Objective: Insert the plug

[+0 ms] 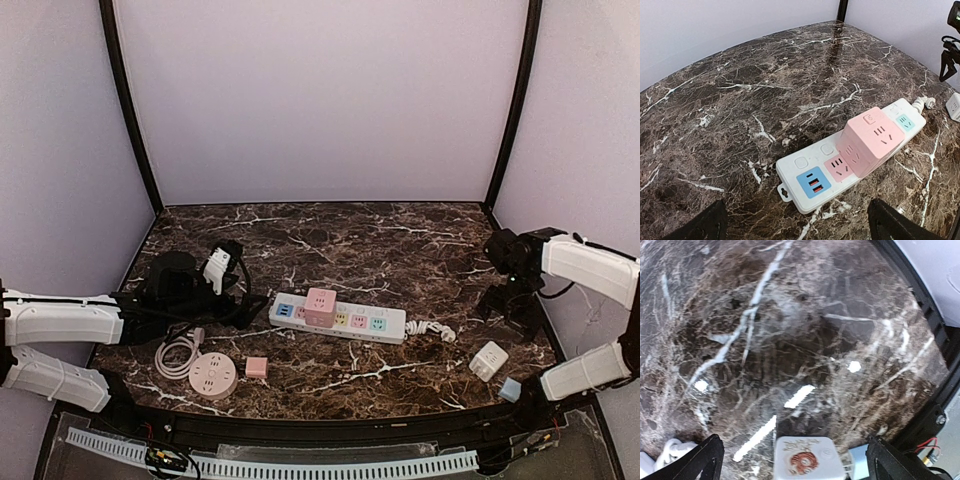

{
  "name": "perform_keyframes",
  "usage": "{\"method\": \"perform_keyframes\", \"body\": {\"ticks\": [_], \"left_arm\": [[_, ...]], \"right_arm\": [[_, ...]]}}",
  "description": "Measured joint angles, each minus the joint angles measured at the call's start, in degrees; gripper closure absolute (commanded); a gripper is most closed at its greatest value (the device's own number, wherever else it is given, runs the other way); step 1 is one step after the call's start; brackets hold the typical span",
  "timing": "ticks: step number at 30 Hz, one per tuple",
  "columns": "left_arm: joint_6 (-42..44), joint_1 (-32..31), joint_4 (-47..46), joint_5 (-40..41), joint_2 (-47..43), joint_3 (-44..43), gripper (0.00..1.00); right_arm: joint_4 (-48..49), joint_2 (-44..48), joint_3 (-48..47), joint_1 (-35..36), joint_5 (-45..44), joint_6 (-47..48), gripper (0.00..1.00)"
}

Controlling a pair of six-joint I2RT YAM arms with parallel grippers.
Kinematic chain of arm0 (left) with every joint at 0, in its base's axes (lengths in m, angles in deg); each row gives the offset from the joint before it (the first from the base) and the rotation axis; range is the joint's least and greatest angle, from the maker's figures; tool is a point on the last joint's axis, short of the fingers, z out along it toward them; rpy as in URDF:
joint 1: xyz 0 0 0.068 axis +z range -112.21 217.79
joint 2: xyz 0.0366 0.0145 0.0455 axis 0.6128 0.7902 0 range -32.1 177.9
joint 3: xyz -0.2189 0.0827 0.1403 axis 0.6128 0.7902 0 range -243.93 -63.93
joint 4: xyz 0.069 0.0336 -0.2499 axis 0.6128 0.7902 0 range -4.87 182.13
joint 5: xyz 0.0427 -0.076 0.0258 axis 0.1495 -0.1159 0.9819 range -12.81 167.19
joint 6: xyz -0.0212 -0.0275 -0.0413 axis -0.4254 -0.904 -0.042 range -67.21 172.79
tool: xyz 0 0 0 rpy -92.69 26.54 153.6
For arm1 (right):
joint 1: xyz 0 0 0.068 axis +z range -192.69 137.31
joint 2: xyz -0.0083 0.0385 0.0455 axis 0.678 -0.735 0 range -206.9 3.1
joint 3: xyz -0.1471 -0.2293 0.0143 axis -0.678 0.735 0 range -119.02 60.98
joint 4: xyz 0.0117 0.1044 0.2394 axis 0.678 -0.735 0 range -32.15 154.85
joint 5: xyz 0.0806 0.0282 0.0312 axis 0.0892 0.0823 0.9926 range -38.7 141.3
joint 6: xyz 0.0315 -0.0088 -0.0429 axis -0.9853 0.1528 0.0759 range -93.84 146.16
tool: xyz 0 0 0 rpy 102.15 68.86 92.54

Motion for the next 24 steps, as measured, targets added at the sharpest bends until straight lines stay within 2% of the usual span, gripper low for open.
{"method": "perform_keyframes", "body": {"ticks": [4, 11, 17, 20, 24], "left_arm": [[0.0, 0.0, 0.0, 0.0, 0.0, 0.0, 0.02], [0.0, 0.0, 0.02, 0.0, 0.0, 0.0, 0.02], [0.0, 0.0, 0.0, 0.0, 0.0, -0.02, 0.02], [0.02, 0.0, 0.0, 0.02, 0.02, -0.02, 0.02], [0.04, 0.0, 0.0, 0.04, 0.17, -0.02, 0.02]], "right_arm": [[-3.21, 2.36, 0.09, 0.02, -0.09, 0.33, 0.01], [-2.89, 2.38, 2.91, 1.79, 4.15, 2.27, 0.02], [0.0, 1.57, 4.17, 3.21, 8.61, 3.3, 0.06], [1.6, 1.55, 5.75, 3.93, 10.67, 3.21, 0.12], [3.52, 1.66, 7.85, 5.79, 13.7, 2.86, 0.15]]}}
